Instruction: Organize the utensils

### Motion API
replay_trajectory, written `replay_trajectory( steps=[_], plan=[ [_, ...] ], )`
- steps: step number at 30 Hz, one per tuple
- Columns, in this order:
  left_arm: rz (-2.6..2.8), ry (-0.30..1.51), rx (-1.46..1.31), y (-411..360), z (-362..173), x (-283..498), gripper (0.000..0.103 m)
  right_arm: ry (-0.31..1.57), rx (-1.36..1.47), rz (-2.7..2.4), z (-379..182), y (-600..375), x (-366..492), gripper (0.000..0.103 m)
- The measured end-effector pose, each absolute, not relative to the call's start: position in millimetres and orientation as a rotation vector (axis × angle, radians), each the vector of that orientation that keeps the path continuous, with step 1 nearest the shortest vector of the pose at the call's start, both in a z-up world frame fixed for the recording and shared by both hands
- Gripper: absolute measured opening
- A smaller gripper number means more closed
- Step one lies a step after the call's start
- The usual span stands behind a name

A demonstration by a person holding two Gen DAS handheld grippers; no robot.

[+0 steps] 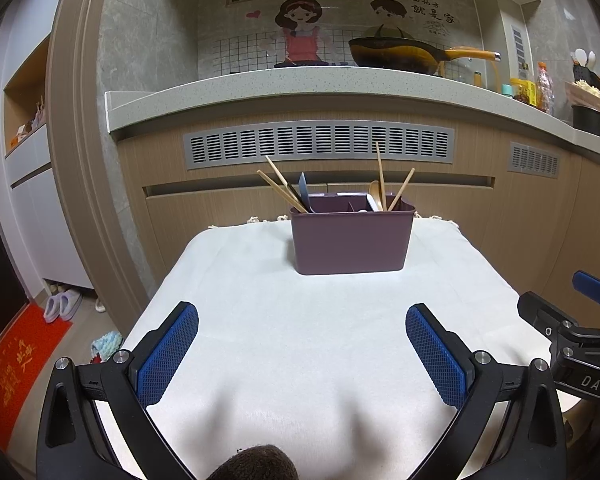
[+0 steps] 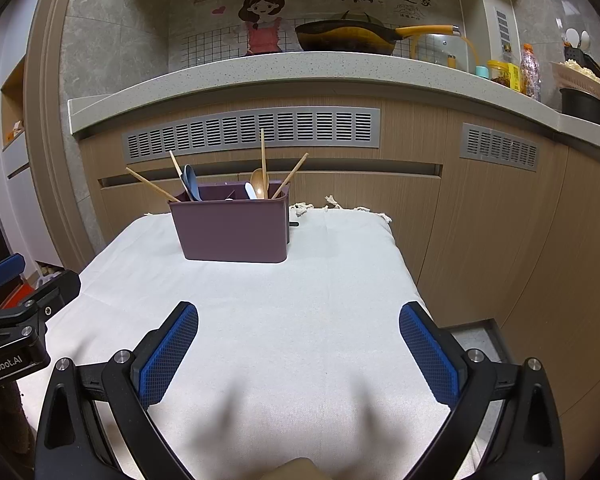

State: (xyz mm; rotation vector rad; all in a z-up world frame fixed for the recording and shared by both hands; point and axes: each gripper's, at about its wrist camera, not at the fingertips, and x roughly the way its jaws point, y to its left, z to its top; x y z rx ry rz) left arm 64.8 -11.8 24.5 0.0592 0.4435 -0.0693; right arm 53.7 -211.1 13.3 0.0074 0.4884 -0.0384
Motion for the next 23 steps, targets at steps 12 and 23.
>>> replay_trajectory(
  steps=[12, 23],
  plan=[
    [-0.070, 0.447, 0.058, -14.4, 23.1, 62.1, 0.103, 0.479, 0.009, -0.038, 15.5, -213.3, 53.3, 0.100],
    [-0.068, 0.455, 0.059, -15.4, 20.5, 59.7, 0.103, 0.479, 0.010, -0.034, 16.4, -213.1, 51.4, 0.100]
  ],
)
